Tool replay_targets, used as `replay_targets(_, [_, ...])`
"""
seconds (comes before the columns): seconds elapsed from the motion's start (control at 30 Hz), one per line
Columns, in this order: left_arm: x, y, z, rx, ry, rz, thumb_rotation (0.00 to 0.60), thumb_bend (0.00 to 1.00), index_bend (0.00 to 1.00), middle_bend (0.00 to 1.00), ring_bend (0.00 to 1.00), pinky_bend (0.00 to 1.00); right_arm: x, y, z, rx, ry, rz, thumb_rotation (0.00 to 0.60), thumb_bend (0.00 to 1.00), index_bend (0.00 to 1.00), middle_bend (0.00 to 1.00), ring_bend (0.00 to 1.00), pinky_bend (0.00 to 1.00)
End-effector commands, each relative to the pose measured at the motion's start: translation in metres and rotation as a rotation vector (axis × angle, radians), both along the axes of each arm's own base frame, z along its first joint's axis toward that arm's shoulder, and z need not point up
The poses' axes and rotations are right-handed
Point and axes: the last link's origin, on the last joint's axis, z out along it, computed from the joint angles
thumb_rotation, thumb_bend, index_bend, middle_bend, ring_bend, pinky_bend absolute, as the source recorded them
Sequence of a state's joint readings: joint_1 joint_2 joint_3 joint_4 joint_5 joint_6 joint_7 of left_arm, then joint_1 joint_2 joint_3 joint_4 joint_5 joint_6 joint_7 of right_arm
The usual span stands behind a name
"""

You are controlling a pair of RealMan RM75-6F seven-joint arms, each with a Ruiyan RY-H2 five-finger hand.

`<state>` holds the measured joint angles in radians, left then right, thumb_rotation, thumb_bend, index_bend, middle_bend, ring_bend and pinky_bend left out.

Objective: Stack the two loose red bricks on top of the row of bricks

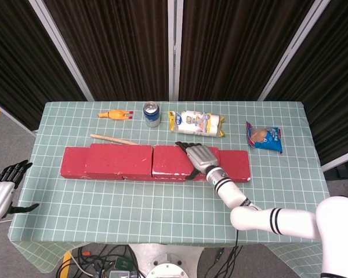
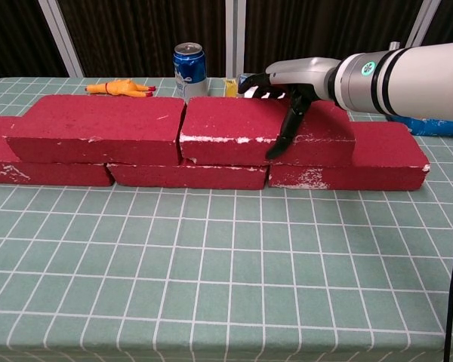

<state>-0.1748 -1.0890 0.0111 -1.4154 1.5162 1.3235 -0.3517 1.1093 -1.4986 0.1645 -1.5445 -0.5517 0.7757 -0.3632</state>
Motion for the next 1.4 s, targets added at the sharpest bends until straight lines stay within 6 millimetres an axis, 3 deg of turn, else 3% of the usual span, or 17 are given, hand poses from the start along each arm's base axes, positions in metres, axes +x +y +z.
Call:
replay_targets(0.03, [-0.0002, -0.0003, -0.0005, -0.004, 0.002, 0.002, 0.6, 0.0, 0.01, 0.0, 0.0, 0.0, 0.0003, 0.0006, -0.0003, 0.002, 0.0, 0.001, 0.6, 0.09, 0.07, 0.19, 0.16, 0.23])
replay_targets(1.4, [-0.0038, -0.0016, -0.0016, -0.02, 0.002, 0.018, 0.6, 0.0, 0.01, 0.0, 0.0, 0.0, 0.0041, 0.0019, -0.0057, 0.0, -0.006, 0.002, 0.6, 0.09, 0.07, 0.19, 0.16, 0.23])
